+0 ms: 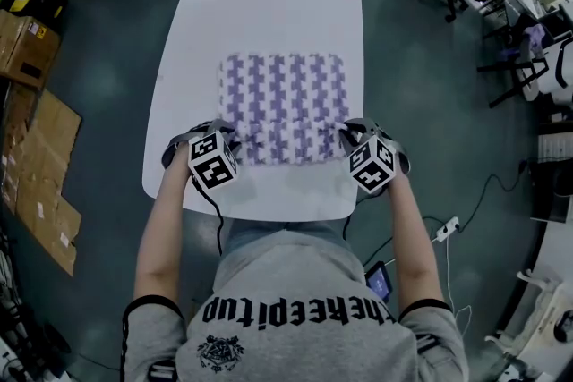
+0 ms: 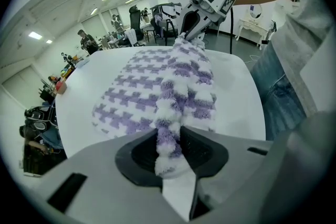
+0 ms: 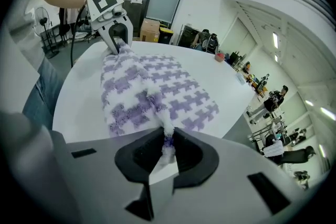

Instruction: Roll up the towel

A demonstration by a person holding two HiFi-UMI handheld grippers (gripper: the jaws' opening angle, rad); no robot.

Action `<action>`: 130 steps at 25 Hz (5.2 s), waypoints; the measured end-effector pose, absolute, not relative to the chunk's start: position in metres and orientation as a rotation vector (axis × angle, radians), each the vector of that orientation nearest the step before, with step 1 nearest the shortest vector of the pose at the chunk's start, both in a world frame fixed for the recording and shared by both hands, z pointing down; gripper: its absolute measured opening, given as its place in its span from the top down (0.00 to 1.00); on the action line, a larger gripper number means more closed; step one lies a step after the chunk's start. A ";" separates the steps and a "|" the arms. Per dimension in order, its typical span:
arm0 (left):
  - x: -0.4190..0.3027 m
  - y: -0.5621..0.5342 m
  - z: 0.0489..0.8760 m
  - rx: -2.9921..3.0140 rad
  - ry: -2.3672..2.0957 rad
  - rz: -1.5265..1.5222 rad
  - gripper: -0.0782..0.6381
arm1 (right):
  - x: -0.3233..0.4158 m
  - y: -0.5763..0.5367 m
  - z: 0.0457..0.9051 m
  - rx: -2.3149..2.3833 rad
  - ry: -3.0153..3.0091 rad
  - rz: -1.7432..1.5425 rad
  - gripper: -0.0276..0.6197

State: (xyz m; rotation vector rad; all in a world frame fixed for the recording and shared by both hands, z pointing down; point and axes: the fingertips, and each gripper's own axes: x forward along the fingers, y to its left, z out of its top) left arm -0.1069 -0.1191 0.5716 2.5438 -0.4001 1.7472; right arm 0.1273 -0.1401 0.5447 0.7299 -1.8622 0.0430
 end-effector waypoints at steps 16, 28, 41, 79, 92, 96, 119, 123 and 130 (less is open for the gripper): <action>-0.109 -0.163 0.578 2.550 -0.429 1.731 0.70 | 0.126 -0.184 0.562 0.754 -1.802 0.035 0.88; -0.117 -0.168 0.547 2.704 -0.553 1.568 0.58 | 0.121 -0.185 0.536 0.803 -1.885 0.022 0.82; -0.103 -0.110 0.530 2.784 -0.535 1.680 0.56 | 0.116 -0.126 0.505 0.722 -1.966 -0.096 0.75; -0.110 -0.109 0.584 2.658 -0.577 1.971 0.71 | 0.126 -0.115 0.583 0.532 -1.743 -0.238 0.85; -0.101 -0.058 0.578 2.624 -0.464 1.965 0.71 | 0.135 -0.066 0.575 0.441 -1.811 -0.188 0.85; -0.097 -0.035 0.576 2.610 -0.381 1.962 0.71 | 0.138 -0.048 0.574 0.405 -1.832 -0.175 0.85; -0.090 -0.072 0.556 2.583 -0.317 1.794 0.71 | 0.147 -0.075 0.539 0.504 -1.991 0.129 0.82; -0.089 -0.094 0.555 2.589 -0.345 1.758 0.71 | 0.148 -0.097 0.534 0.564 -2.005 0.144 0.82; -0.098 -0.132 0.558 2.599 -0.361 1.728 0.70 | 0.141 -0.131 0.534 0.645 -1.978 0.145 0.82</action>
